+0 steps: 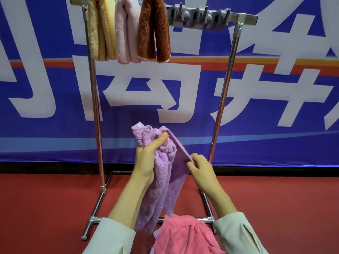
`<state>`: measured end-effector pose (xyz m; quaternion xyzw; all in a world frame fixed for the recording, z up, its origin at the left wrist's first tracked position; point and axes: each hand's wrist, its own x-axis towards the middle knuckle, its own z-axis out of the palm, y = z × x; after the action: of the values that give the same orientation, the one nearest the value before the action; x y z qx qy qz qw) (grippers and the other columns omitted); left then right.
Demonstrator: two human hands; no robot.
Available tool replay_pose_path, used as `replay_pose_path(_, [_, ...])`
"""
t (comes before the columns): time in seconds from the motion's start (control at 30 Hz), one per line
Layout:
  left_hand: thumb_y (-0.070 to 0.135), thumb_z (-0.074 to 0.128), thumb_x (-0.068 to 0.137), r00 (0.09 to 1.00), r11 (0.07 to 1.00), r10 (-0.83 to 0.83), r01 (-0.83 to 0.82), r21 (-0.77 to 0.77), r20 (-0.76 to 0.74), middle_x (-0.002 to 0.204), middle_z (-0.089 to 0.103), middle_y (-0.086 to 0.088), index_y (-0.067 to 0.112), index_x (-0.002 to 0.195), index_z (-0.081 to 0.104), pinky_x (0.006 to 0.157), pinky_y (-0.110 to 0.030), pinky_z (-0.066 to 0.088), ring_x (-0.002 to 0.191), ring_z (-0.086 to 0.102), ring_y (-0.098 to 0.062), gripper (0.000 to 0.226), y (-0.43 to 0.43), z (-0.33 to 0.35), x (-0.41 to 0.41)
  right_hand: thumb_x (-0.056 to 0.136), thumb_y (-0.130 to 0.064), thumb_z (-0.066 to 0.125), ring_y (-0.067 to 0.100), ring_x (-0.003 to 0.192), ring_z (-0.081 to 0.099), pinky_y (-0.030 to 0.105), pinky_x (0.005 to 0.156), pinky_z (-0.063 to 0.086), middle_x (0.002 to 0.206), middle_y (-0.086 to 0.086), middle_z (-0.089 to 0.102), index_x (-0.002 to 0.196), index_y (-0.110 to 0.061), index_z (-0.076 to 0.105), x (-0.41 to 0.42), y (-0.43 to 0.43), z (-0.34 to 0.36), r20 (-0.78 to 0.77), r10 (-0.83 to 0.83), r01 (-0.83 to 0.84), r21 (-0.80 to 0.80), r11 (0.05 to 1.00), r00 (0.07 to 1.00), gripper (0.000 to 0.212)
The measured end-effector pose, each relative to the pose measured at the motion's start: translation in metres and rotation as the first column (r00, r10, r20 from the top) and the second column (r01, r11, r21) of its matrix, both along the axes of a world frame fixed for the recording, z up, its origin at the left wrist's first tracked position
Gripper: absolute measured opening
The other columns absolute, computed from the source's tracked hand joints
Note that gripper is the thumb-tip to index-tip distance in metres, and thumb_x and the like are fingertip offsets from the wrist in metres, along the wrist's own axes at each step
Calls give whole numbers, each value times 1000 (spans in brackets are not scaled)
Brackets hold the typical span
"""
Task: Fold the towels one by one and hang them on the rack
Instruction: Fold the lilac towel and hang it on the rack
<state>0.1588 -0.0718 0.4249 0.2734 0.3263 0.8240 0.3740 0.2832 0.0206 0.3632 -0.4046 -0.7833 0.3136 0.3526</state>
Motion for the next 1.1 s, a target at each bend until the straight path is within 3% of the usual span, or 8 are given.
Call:
replay_pose_path(0.1, [3,62,87,999,997,32,-31,-65,14,62,61,3,11,84,60,57,-21,52,57,61,-8,9,1,-2,-10,97,-12,48,13,69,43,32,66,35,68,-4,49,72,-18,49,3,0,5,-319,-59,4,-170,986,946,25])
replay_pose_path(0.17, [6,64,86,1000,988,8,-7,-155,9,68,64,-5,7,91,64,56,-26,54,58,64,-14,5,1,-6,-15,97,-15,53,7,69,48,25,67,40,70,-7,55,77,-16,58,6,-5,13,-494,-27,-86,-204,975,869,21])
replay_pose_path(0.27, [3,65,85,991,956,-118,96,-278,-64,78,66,-13,5,91,67,59,-29,56,64,66,-20,8,1,-17,-10,93,-12,61,5,72,58,15,68,46,75,-7,66,83,-15,68,5,-14,27,-605,63,-217,-185,959,794,13])
replay_pose_path(0.47, [-3,67,81,901,895,-373,286,-342,-223,97,71,-20,-3,107,67,78,-34,57,87,70,-28,27,-1,-20,2,88,-2,64,11,81,65,23,78,52,81,-1,73,82,-13,73,1,-20,34,-608,117,-254,-144,956,785,15])
replay_pose_path(0.67, [4,78,72,875,895,-265,68,-441,-404,98,72,-22,-2,98,71,84,-40,55,89,70,-27,27,1,-21,6,86,-1,66,11,74,63,22,71,51,76,0,71,80,-11,73,0,-21,32,-588,134,-256,-129,958,798,13])
replay_pose_path(0.87, [-7,70,76,955,947,-109,16,-319,-275,72,69,-14,4,78,69,65,-32,57,66,68,-24,11,0,-15,3,90,-4,61,15,90,66,29,86,51,93,7,73,97,-8,72,2,-19,26,-555,249,-408,-183,895,794,13])
replay_pose_path(0.97, [-9,65,78,975,967,-111,61,-248,-192,69,65,-13,6,79,65,63,-33,55,62,64,-25,16,-1,-12,-1,89,0,60,12,87,61,27,84,48,91,4,70,97,-5,70,3,-15,22,-414,311,-401,-150,904,855,14])
replay_pose_path(1.1, [-6,61,81,998,987,-58,52,-153,-35,68,64,-10,9,84,62,62,-30,55,60,64,-21,14,-1,-10,-11,73,-18,59,9,73,53,30,72,45,74,-3,64,83,-15,69,2,-6,11,-186,251,-279,-148,949,950,14])
